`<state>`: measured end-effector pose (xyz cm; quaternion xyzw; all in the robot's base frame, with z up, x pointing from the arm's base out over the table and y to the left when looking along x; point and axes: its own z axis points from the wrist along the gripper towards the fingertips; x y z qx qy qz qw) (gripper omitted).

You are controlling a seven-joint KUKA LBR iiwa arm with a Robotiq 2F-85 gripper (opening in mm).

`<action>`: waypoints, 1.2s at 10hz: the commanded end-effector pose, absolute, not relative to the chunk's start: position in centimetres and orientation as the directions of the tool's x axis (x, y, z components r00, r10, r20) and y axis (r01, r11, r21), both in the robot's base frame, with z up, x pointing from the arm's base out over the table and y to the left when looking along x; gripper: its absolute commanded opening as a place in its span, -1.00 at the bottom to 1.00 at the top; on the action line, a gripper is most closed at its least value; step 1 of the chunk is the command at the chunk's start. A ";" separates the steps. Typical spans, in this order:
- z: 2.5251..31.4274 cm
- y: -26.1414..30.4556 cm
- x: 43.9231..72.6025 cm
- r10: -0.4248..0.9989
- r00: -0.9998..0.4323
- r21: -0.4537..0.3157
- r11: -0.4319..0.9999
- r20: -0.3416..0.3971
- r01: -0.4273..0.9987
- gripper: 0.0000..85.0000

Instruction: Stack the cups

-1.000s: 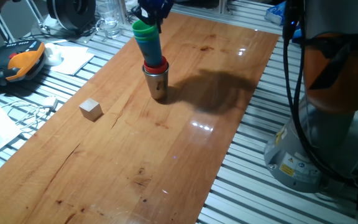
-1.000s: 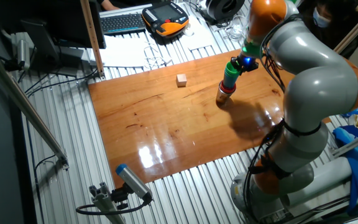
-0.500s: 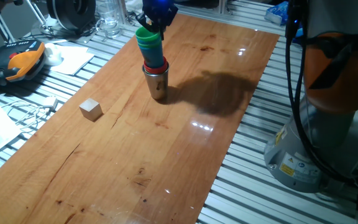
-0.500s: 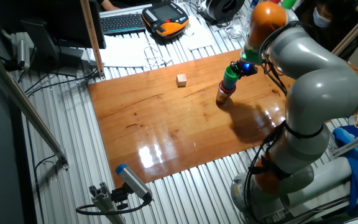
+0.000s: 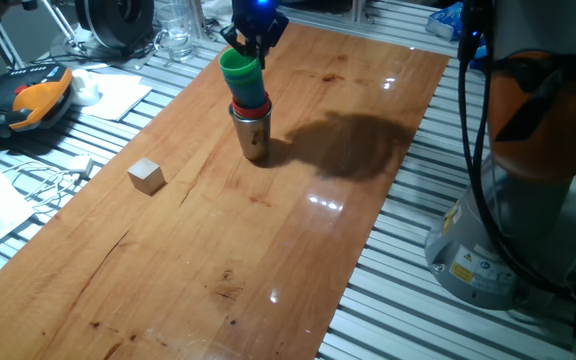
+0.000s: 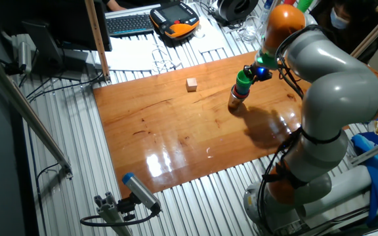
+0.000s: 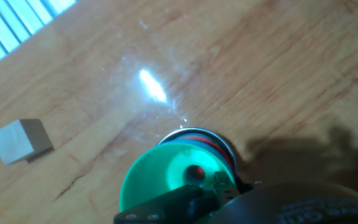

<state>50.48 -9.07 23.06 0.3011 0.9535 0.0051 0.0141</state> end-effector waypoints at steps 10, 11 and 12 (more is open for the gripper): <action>28.9 -9.8 53.1 0.534 -0.845 0.031 0.845 0.025 0.534 -1.00; 28.9 -9.9 53.4 0.511 -0.859 0.041 0.858 0.028 0.512 -1.00; 28.8 -9.8 53.4 0.486 -0.873 0.044 0.872 0.026 0.487 -1.00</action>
